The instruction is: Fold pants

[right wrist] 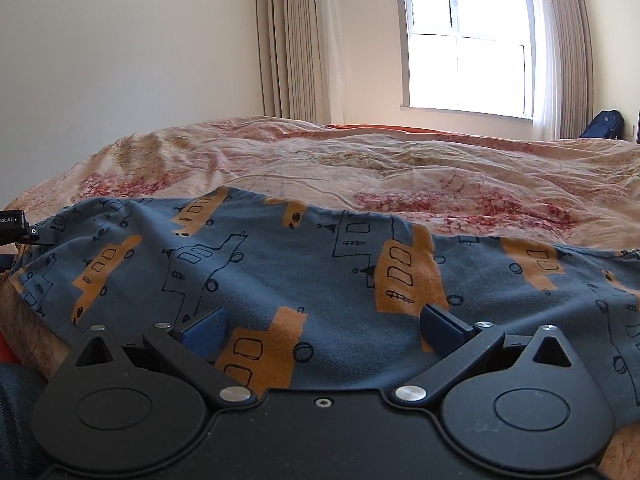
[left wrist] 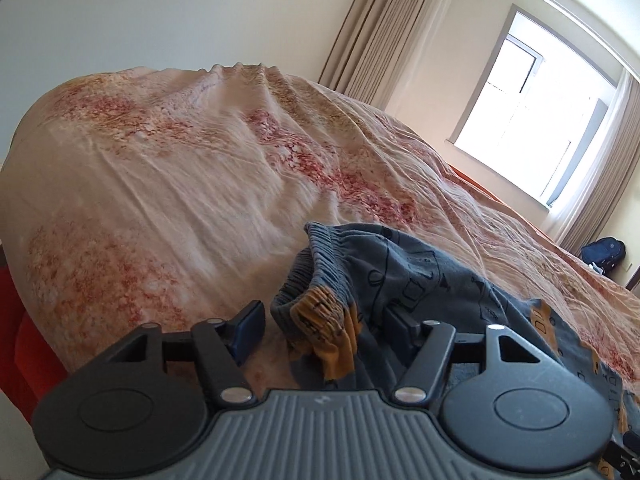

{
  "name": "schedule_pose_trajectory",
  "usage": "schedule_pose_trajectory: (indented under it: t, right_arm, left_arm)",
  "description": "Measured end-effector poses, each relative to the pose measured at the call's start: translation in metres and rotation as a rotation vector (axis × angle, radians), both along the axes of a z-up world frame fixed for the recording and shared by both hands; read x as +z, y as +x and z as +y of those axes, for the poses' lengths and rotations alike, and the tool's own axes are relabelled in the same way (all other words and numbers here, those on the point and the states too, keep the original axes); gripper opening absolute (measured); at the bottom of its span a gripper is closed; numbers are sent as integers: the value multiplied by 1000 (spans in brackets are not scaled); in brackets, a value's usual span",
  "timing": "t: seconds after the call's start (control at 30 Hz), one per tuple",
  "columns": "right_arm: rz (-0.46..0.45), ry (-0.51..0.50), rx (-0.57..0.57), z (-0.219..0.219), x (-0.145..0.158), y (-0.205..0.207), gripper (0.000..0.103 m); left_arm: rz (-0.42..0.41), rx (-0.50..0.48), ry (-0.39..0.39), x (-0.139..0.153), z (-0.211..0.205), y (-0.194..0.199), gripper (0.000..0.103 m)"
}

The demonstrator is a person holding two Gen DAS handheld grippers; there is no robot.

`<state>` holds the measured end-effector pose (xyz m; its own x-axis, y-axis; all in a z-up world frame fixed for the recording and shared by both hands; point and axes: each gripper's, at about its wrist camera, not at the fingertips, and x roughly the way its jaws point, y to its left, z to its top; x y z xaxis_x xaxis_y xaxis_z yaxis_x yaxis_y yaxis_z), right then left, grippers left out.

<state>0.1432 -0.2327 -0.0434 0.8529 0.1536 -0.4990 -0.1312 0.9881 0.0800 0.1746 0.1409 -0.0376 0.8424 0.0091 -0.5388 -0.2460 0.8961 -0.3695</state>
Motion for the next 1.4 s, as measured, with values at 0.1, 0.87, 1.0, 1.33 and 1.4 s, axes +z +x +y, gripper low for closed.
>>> schedule_pose_trajectory:
  t: [0.1,0.87,1.0,1.33,1.4]
  right_arm:
    - [-3,-3,-4,1,-1,0,103]
    - [-24,14,-14,-10,0,-11,102]
    - [-43,-6,-7,-10,-2,-15,102]
    - [-118,-46,-57,-38,-2,-31,102]
    - [-124,-61,-86,-54,-3,-36,102]
  left_arm:
    - [3,21,-44,-1,5,-1,42]
    - [46,66,155,24,-19,-15,36]
    - [15,76,215,34,-30,-22,82]
    - [-73,-124,345,51,-131,-11,102]
    - [-66,-227,332,50,-158,0,102]
